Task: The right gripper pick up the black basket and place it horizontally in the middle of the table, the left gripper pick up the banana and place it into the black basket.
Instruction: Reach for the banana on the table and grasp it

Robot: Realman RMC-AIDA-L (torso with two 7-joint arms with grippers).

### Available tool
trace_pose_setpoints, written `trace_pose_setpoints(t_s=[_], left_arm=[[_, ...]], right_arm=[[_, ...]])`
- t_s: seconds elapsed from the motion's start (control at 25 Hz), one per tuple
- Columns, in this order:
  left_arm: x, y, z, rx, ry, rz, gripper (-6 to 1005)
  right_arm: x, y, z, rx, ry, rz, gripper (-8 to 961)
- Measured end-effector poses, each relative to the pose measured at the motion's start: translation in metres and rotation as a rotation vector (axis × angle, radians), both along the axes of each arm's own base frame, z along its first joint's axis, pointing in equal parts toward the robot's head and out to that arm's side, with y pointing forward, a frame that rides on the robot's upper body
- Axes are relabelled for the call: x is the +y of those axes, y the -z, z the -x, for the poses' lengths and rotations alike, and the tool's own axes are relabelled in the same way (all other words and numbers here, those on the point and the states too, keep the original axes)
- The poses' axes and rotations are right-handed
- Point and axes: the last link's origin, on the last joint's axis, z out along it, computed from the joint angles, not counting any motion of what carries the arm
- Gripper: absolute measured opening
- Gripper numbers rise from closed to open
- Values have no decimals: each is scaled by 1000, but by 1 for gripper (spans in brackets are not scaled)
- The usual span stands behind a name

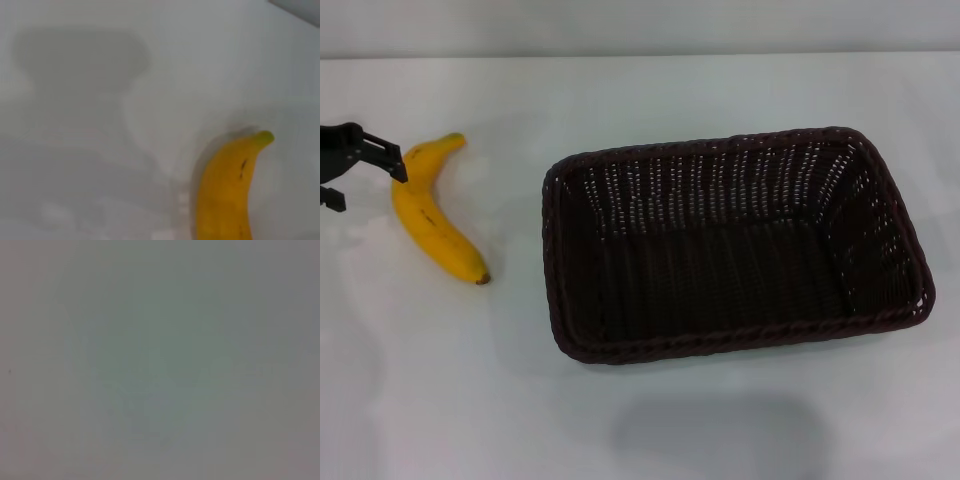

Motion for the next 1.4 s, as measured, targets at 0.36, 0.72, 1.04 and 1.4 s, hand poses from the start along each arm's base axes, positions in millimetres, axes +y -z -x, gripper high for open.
trace_pose_setpoints(t_s=[0.36, 0.72, 1.04, 1.4], left_arm=[[0, 23, 2, 10, 10, 30, 843], [1, 38, 5, -8, 26, 13, 835], [-1, 51, 8, -8, 29, 17, 828], [-5, 55, 11, 5, 31, 50, 820]], right_arm=[[4, 5, 3, 13, -2, 8, 750], [3, 9, -1, 18, 16, 18, 748], [2, 13, -2, 28, 23, 27, 746], [-2, 17, -6, 45, 35, 31, 745]])
